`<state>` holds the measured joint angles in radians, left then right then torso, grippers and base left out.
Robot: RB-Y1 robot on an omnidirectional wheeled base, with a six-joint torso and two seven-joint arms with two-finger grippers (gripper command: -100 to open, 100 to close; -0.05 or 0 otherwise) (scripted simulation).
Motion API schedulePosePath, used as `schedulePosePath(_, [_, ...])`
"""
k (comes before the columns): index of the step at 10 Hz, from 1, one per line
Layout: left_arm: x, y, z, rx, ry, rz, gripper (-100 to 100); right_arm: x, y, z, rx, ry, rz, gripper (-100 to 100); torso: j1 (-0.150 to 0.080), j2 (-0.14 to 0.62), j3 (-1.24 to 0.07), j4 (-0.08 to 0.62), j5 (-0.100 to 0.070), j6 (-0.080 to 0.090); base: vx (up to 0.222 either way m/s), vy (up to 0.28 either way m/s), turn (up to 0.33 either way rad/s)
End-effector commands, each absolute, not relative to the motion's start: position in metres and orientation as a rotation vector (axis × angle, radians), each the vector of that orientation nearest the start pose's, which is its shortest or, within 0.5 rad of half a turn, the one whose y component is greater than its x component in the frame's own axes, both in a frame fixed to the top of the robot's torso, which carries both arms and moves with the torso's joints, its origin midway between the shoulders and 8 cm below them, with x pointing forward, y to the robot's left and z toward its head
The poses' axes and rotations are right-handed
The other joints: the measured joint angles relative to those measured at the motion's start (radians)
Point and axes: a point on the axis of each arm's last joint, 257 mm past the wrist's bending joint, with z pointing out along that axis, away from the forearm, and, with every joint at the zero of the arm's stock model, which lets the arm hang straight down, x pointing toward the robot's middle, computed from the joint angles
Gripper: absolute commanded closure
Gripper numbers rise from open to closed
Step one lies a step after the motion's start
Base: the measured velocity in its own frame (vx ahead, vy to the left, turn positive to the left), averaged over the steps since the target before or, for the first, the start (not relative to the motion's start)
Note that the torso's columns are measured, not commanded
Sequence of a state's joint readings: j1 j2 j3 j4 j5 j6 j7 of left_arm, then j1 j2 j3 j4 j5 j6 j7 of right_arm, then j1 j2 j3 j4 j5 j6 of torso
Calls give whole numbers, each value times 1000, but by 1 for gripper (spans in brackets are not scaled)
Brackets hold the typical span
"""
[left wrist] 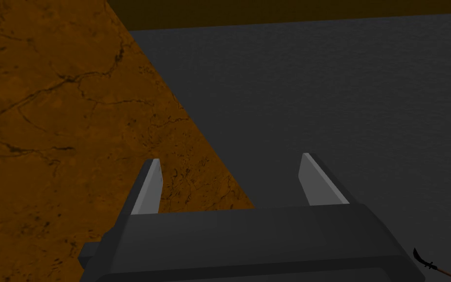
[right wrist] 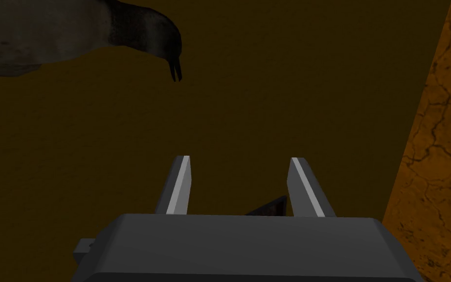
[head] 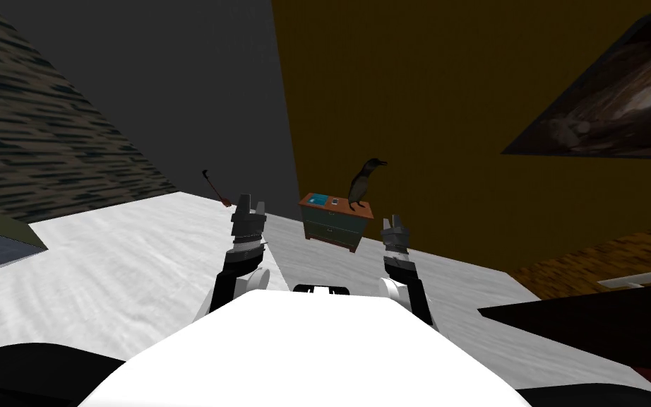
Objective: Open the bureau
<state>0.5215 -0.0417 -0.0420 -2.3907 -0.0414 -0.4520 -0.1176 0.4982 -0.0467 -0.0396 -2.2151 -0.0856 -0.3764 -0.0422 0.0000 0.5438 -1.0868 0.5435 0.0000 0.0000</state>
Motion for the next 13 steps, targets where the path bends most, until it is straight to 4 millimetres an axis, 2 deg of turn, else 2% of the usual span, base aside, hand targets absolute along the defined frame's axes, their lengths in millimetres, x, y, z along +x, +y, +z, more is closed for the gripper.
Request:
schedulePosePath(1, [329,266,58,-590,597,-1205,0,371,-306,-28,846,706,1307,0,0,74,-148,74,0,0,0,0,0])
schedulePosePath(2, [329,266,58,-590,597,-1205,0,383,-299,-52,865,800,1276,-100,0,148,-295,148,0,0,24,19,210])
schedulePosePath(3, [329,266,58,-591,597,-1205,0,389,-296,-68,880,856,1254,-100,1,180,-365,180,0,-1,45,34,251])
schedulePosePath(4, [329,266,57,-591,597,-1205,0,389,-296,-68,882,856,1254,-100,2,189,-385,190,1,0,33,28,67])
schedulePosePath(5, [329,266,57,-591,598,-1205,0,397,-292,-89,902,923,1225,-100,0,192,-389,193,0,1,34,26,140])
schedulePosePath(6, [329,266,57,-591,598,-1205,0,397,-292,-89,902,923,1225,-100,0,194,-389,194,0,0,28,18,78])
schedulePosePath(8, [329,266,57,-591,598,-1205,0,409,-282,-131,930,1062,1158,-100,0,195,-389,195,0,0,39,27,253])
schedulePosePath(9, [329,266,57,-591,598,-1205,0,410,-284,-140,953,1080,1145,-100,1,194,-389,194,0,0,42,25,97])
schedulePosePath(10, [329,266,57,-591,598,-1205,0,415,-279,-161,961,1153,1105,-100,0,194,-389,194,0,1,52,31,167])
schedulePosePath(11, [329,266,57,-591,598,-1205,0,415,-280,-171,981,1170,1093,-100,0,193,-390,194,0,0,42,21,114])
schedulePosePath(12, [329,266,57,-591,598,-1205,0,418,-276,-200,995,1253,1042,-100,-1,194,-389,194,0,0,41,20,298])
schedulePosePath(13, [329,266,57,-591,598,-1205,0,418,-278,-205,1009,1264,1032,-100,0,194,-389,195,0,-1,42,15,121])
